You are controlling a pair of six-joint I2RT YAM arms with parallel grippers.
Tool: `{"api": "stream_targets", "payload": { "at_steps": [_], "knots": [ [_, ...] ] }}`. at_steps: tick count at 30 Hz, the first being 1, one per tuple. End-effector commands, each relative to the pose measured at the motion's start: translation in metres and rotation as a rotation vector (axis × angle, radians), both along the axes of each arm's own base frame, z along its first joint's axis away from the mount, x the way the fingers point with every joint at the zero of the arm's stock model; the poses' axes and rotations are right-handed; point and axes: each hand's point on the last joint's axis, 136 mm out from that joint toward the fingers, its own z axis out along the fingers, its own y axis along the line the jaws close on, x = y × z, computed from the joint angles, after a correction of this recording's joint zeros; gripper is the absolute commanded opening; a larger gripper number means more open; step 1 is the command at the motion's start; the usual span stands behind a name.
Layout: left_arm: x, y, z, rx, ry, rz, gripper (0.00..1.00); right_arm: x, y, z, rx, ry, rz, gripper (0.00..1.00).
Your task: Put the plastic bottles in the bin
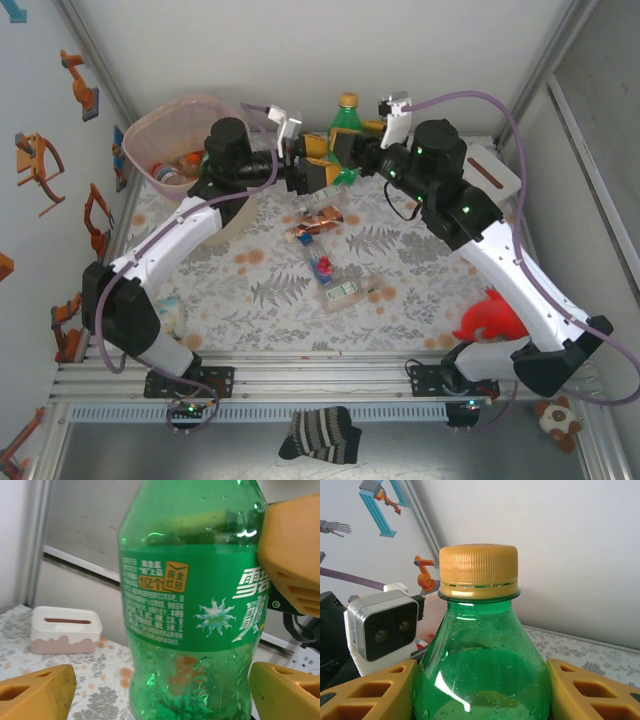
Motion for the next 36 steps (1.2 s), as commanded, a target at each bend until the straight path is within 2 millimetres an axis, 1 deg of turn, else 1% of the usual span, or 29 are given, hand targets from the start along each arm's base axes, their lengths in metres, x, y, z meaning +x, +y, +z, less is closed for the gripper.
{"api": "stream_targets", "payload": {
  "at_steps": [1, 6, 8, 12, 18, 21, 24, 26, 29, 32, 36],
  "knots": [
    [-0.017, -0.007, 0.025, -0.060, -0.059, -0.102, 0.88, -0.012, 0.001, 0.025, 0.077, -0.044, 0.043, 0.56],
    [-0.024, -0.019, 0.029, -0.077, -0.048, -0.173, 0.83, -0.015, 0.005, 0.027, 0.092, -0.043, 0.072, 0.56],
    [-0.026, -0.022, 0.030, -0.076, -0.043, -0.198, 0.78, -0.015, 0.006, 0.026, 0.090, -0.041, 0.073, 0.56],
    [-0.026, -0.023, 0.029, -0.075, -0.043, -0.205, 0.66, -0.015, 0.004, 0.025, 0.080, -0.041, 0.064, 0.56],
    [-0.027, -0.020, 0.031, -0.074, -0.053, -0.202, 0.56, -0.016, 0.000, 0.025, 0.064, -0.048, 0.052, 0.57],
    [-0.025, -0.015, 0.032, -0.067, -0.055, -0.188, 0.51, -0.016, -0.003, 0.026, 0.055, -0.051, 0.037, 0.62],
    [-0.020, -0.006, 0.033, -0.054, -0.059, -0.159, 0.51, -0.017, -0.006, 0.026, 0.044, -0.055, 0.025, 0.72],
    [-0.015, 0.002, 0.034, -0.041, -0.064, -0.124, 0.50, -0.018, -0.010, 0.027, 0.040, -0.058, 0.011, 0.73],
    [-0.002, 0.020, 0.034, -0.015, -0.057, -0.049, 0.50, -0.020, -0.014, 0.027, 0.034, -0.065, 0.002, 0.73],
    [0.019, 0.042, 0.032, 0.021, -0.034, 0.069, 0.48, -0.021, -0.015, 0.024, 0.020, -0.059, 0.000, 0.73],
    [0.058, 0.077, 0.017, 0.159, 0.000, 0.369, 0.48, -0.020, -0.015, 0.019, 0.007, -0.048, -0.001, 0.73]
  ]
}}
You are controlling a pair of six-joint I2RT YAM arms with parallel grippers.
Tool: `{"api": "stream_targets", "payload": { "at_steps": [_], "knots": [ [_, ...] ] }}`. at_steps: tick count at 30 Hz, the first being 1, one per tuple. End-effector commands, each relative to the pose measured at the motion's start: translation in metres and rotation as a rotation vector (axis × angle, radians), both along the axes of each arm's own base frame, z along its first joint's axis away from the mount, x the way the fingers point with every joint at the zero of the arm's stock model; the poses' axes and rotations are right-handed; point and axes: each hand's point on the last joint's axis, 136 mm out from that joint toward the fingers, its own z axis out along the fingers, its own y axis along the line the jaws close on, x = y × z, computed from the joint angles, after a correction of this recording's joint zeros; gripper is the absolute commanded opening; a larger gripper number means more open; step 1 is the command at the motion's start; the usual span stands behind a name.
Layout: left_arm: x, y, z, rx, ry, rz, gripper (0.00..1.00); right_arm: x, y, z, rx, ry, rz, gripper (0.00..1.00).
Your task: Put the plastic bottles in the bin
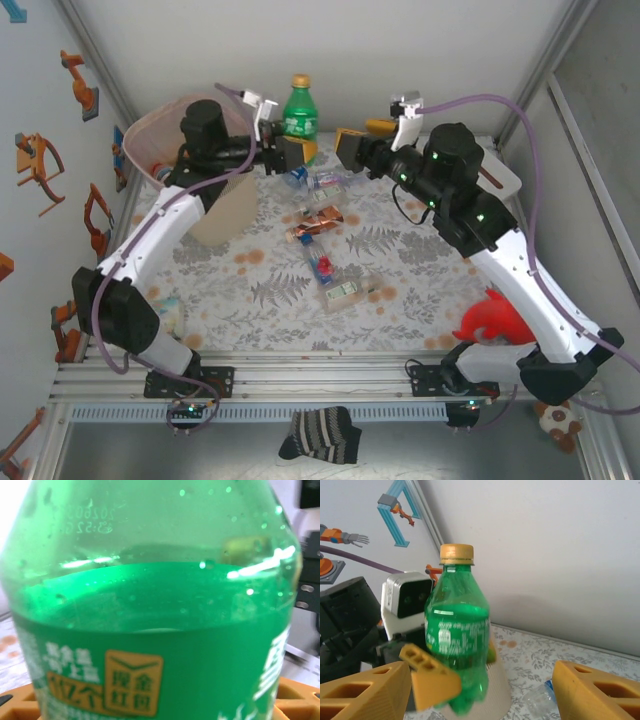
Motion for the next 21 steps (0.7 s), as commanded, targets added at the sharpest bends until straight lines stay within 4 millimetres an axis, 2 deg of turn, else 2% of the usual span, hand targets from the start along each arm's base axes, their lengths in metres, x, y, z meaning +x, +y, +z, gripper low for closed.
{"api": "stream_targets", "payload": {
  "at_steps": [1, 3, 5, 8, 13, 15, 18, 21],
  "knots": [
    [0.026, 0.036, -0.001, 0.130, -0.021, 0.278, 0.47, -0.002, -0.003, -0.001, -0.021, -0.011, -0.013, 0.73],
    [0.049, 0.063, -0.007, 0.177, 0.016, 0.469, 0.44, -0.002, -0.003, -0.002, -0.022, -0.007, -0.012, 0.73],
    [0.067, 0.092, -0.011, 0.206, 0.063, 0.654, 0.47, 0.000, -0.002, -0.004, -0.027, -0.003, -0.012, 0.73],
    [0.084, 0.136, -0.017, 0.254, 0.090, 0.926, 0.46, 0.001, -0.001, -0.005, -0.029, 0.002, -0.011, 0.73],
    [0.091, 0.194, -0.026, 0.323, 0.137, 1.244, 0.46, 0.001, -0.001, -0.007, -0.036, 0.006, -0.015, 0.72],
    [0.092, 0.219, -0.036, 0.352, 0.204, 1.379, 0.46, 0.001, -0.001, -0.008, -0.039, 0.007, -0.014, 0.72],
    [0.093, 0.244, -0.055, 0.425, 0.322, 1.522, 0.46, 0.002, 0.000, -0.010, -0.042, 0.011, -0.010, 0.72],
    [0.097, 0.257, -0.073, 0.505, 0.414, 1.595, 0.48, 0.002, 0.002, -0.010, -0.043, 0.014, -0.004, 0.72]
  ]
}}
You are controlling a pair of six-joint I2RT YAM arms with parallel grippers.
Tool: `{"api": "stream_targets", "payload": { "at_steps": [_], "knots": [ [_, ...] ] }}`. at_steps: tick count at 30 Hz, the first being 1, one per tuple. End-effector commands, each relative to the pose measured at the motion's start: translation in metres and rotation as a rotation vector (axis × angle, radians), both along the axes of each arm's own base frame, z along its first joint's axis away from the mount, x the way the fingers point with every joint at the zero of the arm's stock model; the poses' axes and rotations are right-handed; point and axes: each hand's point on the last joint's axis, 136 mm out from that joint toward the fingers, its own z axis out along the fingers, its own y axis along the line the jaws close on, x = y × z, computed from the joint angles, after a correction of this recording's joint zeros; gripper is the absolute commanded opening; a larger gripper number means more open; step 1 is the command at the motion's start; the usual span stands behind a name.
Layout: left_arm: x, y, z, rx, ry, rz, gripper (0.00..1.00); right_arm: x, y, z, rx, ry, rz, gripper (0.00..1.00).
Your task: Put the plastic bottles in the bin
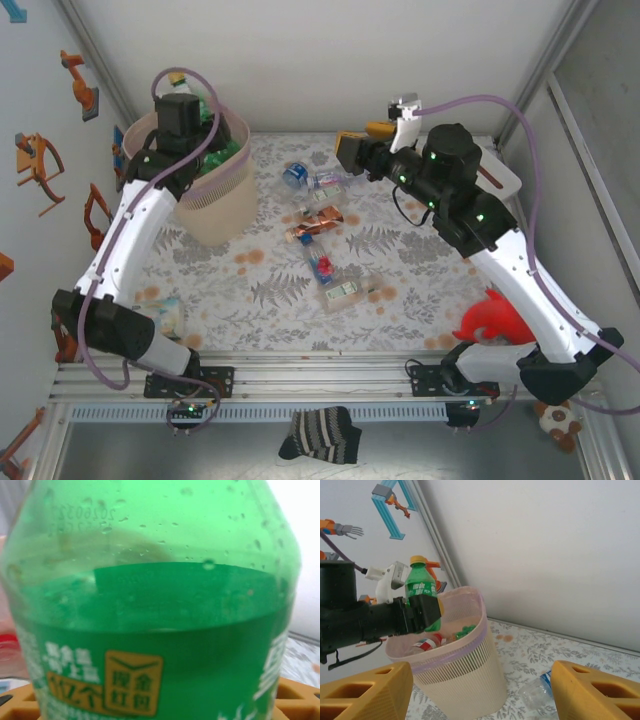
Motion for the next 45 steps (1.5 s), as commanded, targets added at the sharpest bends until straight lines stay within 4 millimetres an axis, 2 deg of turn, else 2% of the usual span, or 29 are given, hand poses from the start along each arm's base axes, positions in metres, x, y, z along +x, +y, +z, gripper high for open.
{"api": "stream_targets", "payload": {
  "at_steps": [1, 6, 15, 25, 29, 35, 45],
  "knots": [
    [-0.009, 0.040, -0.029, 0.050, 0.153, 0.237, 0.48, 0.001, 0.001, -0.003, -0.014, 0.002, -0.003, 0.72],
    [-0.008, 0.066, -0.053, 0.057, 0.303, 0.403, 0.46, -0.001, -0.003, -0.003, -0.021, 0.002, -0.014, 0.71],
    [-0.001, 0.092, -0.085, 0.020, 0.458, 0.569, 0.46, -0.002, -0.006, -0.006, -0.033, 0.004, -0.025, 0.71],
    [0.006, 0.104, -0.128, -0.052, 0.573, 0.624, 0.57, -0.004, -0.014, -0.009, -0.042, 0.000, -0.053, 0.71],
    [0.007, 0.102, -0.126, -0.085, 0.569, 0.622, 0.71, -0.005, -0.015, -0.008, -0.044, 0.000, -0.056, 0.71],
    [0.008, 0.097, -0.101, -0.138, 0.512, 0.594, 0.82, -0.007, -0.017, -0.007, -0.044, -0.001, -0.056, 0.71],
    [-0.002, 0.091, -0.063, -0.196, 0.439, 0.531, 0.84, -0.005, -0.016, -0.017, -0.062, 0.024, -0.057, 0.71]
  ]
}}
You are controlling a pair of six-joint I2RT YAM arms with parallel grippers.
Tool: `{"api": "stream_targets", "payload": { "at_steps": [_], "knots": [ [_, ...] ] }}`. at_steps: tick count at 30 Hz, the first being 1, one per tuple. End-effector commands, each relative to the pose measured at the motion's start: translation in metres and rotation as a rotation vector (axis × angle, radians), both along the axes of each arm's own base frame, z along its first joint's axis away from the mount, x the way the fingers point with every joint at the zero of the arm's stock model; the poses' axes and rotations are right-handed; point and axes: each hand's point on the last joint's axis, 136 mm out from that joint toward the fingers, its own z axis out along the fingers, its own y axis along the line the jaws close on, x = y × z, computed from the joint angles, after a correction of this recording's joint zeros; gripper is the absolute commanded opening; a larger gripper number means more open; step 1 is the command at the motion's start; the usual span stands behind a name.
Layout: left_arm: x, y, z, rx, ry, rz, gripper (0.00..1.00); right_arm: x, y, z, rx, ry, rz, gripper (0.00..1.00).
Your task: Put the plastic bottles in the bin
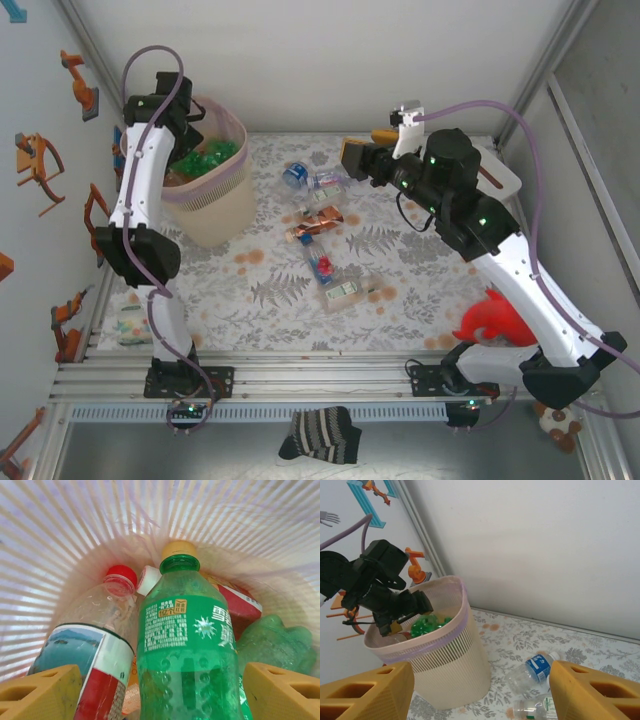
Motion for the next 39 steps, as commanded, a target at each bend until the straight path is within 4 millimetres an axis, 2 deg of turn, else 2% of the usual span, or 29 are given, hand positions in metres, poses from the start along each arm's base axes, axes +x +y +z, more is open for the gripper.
{"api": "stream_targets", "payload": {
  "at_steps": [1, 10, 12, 14, 17, 21, 25, 27, 29, 32, 39],
  "knots": [
    [-0.017, 0.000, 0.030, -0.023, -0.047, -0.020, 0.84, -0.005, -0.005, -0.003, -0.019, -0.004, -0.008, 0.71],
    [-0.023, -0.007, 0.036, -0.047, -0.061, -0.069, 0.79, -0.007, -0.009, -0.022, -0.045, 0.040, -0.022, 0.71],
    [-0.023, -0.009, 0.034, -0.053, -0.067, -0.078, 0.72, -0.007, -0.011, -0.027, -0.051, 0.052, -0.030, 0.71],
    [-0.023, -0.012, 0.029, -0.064, -0.069, -0.084, 0.59, -0.007, -0.013, -0.031, -0.062, 0.065, -0.036, 0.71],
    [-0.020, -0.018, 0.015, -0.093, -0.065, -0.097, 0.46, -0.009, -0.016, -0.037, -0.070, 0.076, -0.046, 0.70],
    [-0.019, -0.023, -0.016, -0.128, -0.003, -0.095, 0.36, -0.010, -0.018, -0.042, -0.071, 0.090, -0.053, 0.70],
    [-0.019, -0.025, -0.044, -0.156, 0.058, -0.082, 0.33, -0.012, -0.021, -0.044, -0.071, 0.096, -0.063, 0.70],
    [-0.018, -0.025, -0.049, -0.171, 0.065, -0.079, 0.32, -0.012, -0.023, -0.045, -0.074, 0.104, -0.068, 0.70],
    [-0.016, -0.024, -0.046, -0.177, 0.054, -0.078, 0.32, -0.013, -0.024, -0.048, -0.079, 0.113, -0.070, 0.70],
    [-0.013, -0.022, -0.027, -0.175, -0.007, -0.086, 0.33, -0.012, -0.027, -0.057, -0.097, 0.151, -0.090, 0.70],
    [-0.013, -0.024, 0.023, -0.195, -0.173, -0.128, 0.36, -0.012, -0.031, -0.105, -0.164, 0.318, -0.128, 0.70]
  ]
}}
